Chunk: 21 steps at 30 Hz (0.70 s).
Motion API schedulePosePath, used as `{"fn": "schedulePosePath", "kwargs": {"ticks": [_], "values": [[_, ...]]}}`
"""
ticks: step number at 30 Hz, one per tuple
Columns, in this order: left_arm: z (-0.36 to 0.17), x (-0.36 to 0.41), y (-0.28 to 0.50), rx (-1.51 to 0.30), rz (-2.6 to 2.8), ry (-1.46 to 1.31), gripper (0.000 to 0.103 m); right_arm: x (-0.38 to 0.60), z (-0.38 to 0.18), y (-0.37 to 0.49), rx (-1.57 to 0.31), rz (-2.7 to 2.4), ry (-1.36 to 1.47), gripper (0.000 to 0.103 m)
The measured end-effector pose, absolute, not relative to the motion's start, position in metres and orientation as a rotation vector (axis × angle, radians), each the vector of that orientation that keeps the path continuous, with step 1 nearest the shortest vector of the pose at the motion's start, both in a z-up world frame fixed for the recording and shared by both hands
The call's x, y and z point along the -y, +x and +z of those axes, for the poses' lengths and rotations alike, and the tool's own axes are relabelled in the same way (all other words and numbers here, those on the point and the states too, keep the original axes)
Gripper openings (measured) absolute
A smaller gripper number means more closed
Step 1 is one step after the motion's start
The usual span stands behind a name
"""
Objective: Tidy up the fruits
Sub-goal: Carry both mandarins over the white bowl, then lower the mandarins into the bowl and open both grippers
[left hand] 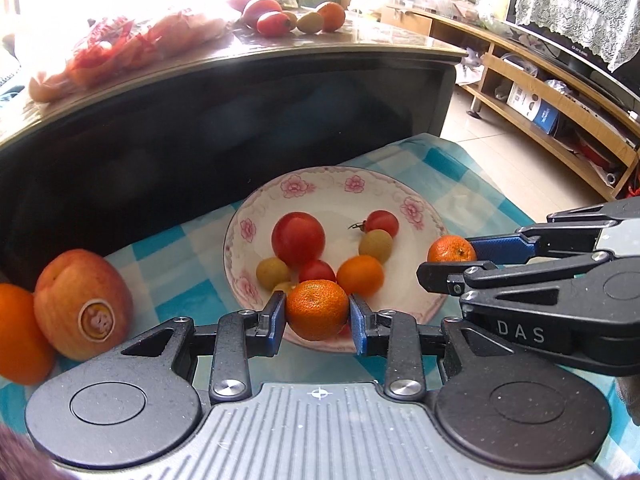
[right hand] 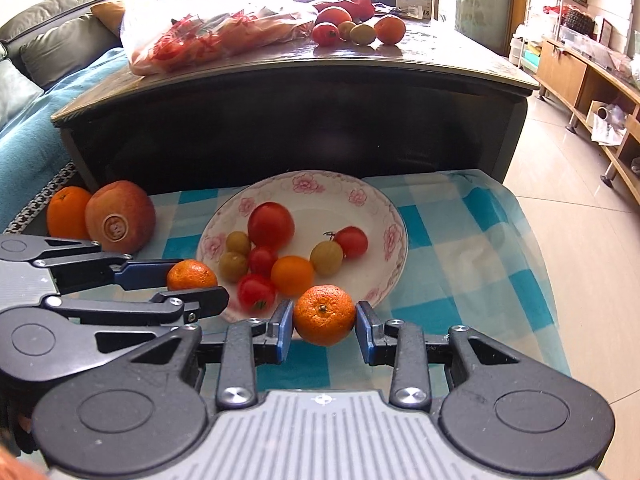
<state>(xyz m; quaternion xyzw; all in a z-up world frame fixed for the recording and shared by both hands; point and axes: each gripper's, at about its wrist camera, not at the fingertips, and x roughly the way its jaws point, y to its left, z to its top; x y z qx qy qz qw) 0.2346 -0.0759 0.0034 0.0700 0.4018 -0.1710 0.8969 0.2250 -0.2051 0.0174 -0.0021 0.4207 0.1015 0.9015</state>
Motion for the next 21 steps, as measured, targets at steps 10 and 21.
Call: {"fn": "schedulePosePath", "kwargs": {"ticks": [10,21], "values": [[-0.004,0.079,0.246,-0.839,-0.347,0.152,0.040,0.209,0.006,0.251,-0.875,0.195,0.002,0.037],[-0.006,0.081,0.252,-0.836,-0.342,0.158,0.040,0.212,-0.001,0.259,-0.878,0.184,0.010,0.037]]}}
